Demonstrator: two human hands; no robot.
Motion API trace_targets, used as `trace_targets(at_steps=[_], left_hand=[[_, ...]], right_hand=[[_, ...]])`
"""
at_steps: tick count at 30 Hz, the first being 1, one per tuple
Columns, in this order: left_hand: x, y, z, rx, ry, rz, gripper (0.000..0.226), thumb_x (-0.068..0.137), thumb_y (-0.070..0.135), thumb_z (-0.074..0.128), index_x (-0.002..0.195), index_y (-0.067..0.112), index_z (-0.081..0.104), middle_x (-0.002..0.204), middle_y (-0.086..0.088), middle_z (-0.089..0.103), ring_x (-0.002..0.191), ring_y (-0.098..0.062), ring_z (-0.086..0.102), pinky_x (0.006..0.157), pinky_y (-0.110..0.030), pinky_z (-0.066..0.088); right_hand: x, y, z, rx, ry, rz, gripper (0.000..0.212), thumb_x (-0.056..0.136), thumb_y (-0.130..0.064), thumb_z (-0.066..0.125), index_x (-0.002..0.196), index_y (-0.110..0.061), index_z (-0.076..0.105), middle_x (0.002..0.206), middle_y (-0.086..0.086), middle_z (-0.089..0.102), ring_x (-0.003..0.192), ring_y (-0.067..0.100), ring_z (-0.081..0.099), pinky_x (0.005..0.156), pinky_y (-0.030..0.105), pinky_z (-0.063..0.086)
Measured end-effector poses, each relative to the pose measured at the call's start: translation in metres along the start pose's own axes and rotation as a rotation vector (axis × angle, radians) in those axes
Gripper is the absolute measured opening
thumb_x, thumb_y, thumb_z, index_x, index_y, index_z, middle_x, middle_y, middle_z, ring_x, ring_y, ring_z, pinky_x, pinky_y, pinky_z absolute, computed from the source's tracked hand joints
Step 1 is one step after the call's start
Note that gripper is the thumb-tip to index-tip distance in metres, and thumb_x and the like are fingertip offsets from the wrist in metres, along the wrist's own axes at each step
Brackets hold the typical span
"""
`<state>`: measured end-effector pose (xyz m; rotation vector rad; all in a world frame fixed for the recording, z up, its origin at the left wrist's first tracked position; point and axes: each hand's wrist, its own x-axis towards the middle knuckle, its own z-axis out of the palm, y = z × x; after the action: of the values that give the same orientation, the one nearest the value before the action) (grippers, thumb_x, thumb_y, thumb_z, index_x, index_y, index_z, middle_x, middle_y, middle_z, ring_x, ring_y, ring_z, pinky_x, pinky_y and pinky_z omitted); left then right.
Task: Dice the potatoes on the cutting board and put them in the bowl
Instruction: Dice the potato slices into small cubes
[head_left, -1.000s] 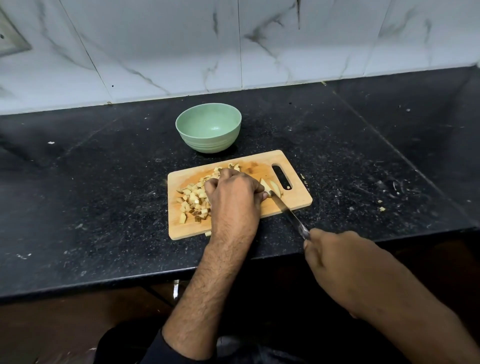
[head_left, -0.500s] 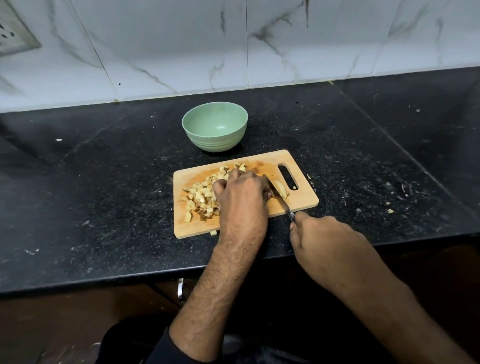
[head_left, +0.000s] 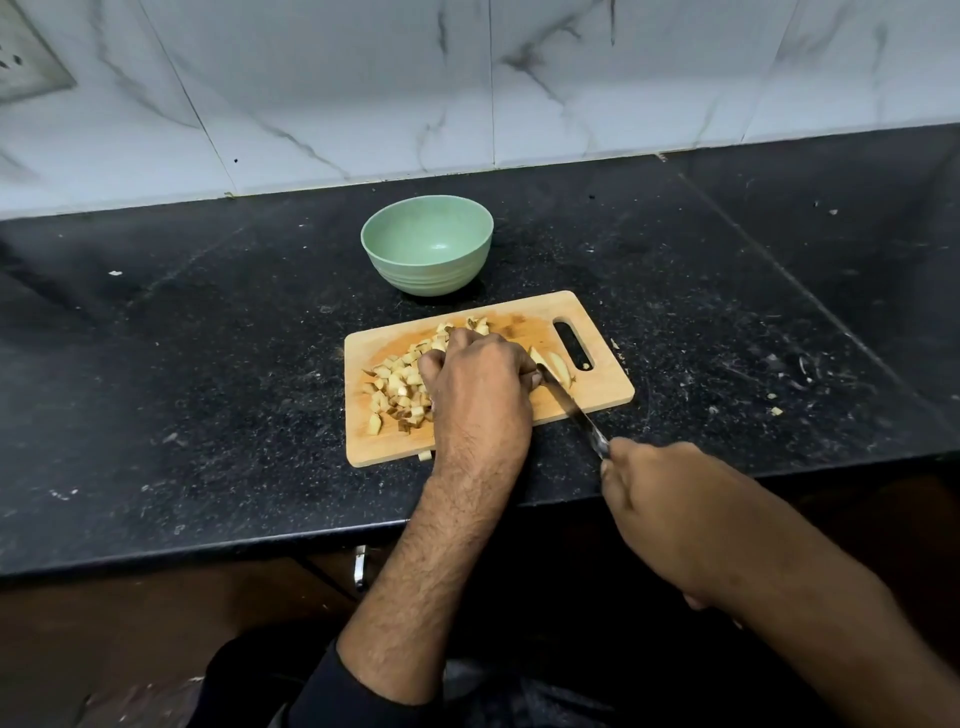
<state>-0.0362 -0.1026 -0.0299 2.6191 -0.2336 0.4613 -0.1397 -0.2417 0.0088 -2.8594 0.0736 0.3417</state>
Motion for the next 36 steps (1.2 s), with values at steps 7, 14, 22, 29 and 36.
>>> trace_targets(at_steps=[7, 14, 22, 29, 36], left_hand=[[-0.004, 0.000, 0.000, -0.021, 0.004, -0.002, 0.006, 0.089, 0.033, 0.071, 0.092, 0.029, 0.073, 0.098, 0.014, 0.068, 0.110, -0.012, 0.043, 0.084, -0.032, 0.013], [-0.007, 0.005, -0.001, 0.056, -0.104, 0.044, 0.047, 0.088, 0.060, 0.060, 0.127, 0.035, 0.059, 0.124, 0.010, 0.059, 0.124, -0.018, 0.036, 0.098, -0.044, 0.024], [0.003, 0.008, 0.002, 0.138, -0.156, 0.113, 0.034, 0.094, 0.056, 0.054, 0.119, 0.035, 0.062, 0.122, 0.005, 0.051, 0.122, -0.020, 0.036, 0.102, -0.049, 0.025], [0.015, -0.005, -0.010, 0.180, -0.263, 0.301, 0.024, 0.096, 0.050, 0.050, 0.116, 0.038, 0.057, 0.118, 0.011, 0.050, 0.122, -0.016, 0.037, 0.102, -0.049, 0.025], [0.025, -0.022, -0.023, 0.167, -0.381, 0.462, 0.018, 0.095, 0.046, 0.051, 0.112, 0.043, 0.056, 0.110, 0.015, 0.047, 0.115, -0.010, 0.037, 0.098, -0.045, 0.027]], right_hand=[[-0.016, 0.013, -0.011, -0.003, -0.026, 0.052, 0.030, 0.105, -0.044, 0.029, 0.082, -0.029, 0.042, 0.069, -0.004, 0.057, 0.046, 0.001, 0.044, 0.061, 0.027, 0.051], [-0.023, 0.013, -0.024, 0.108, 0.050, 0.099, 0.034, 0.104, -0.048, 0.030, 0.086, -0.026, 0.049, 0.066, 0.000, 0.060, 0.054, 0.010, 0.058, 0.067, 0.037, 0.057], [-0.018, 0.019, -0.019, 0.120, 0.049, 0.108, 0.036, 0.104, -0.049, 0.032, 0.083, -0.025, 0.049, 0.059, 0.000, 0.060, 0.038, 0.009, 0.058, 0.062, 0.036, 0.058], [-0.014, 0.021, -0.015, 0.131, 0.036, 0.096, 0.035, 0.103, -0.050, 0.032, 0.083, -0.026, 0.049, 0.061, -0.001, 0.061, 0.038, 0.008, 0.058, 0.062, 0.035, 0.058], [-0.011, 0.020, -0.013, 0.130, 0.014, 0.082, 0.036, 0.103, -0.050, 0.031, 0.082, -0.026, 0.048, 0.063, -0.001, 0.061, 0.042, 0.009, 0.060, 0.062, 0.036, 0.057]])
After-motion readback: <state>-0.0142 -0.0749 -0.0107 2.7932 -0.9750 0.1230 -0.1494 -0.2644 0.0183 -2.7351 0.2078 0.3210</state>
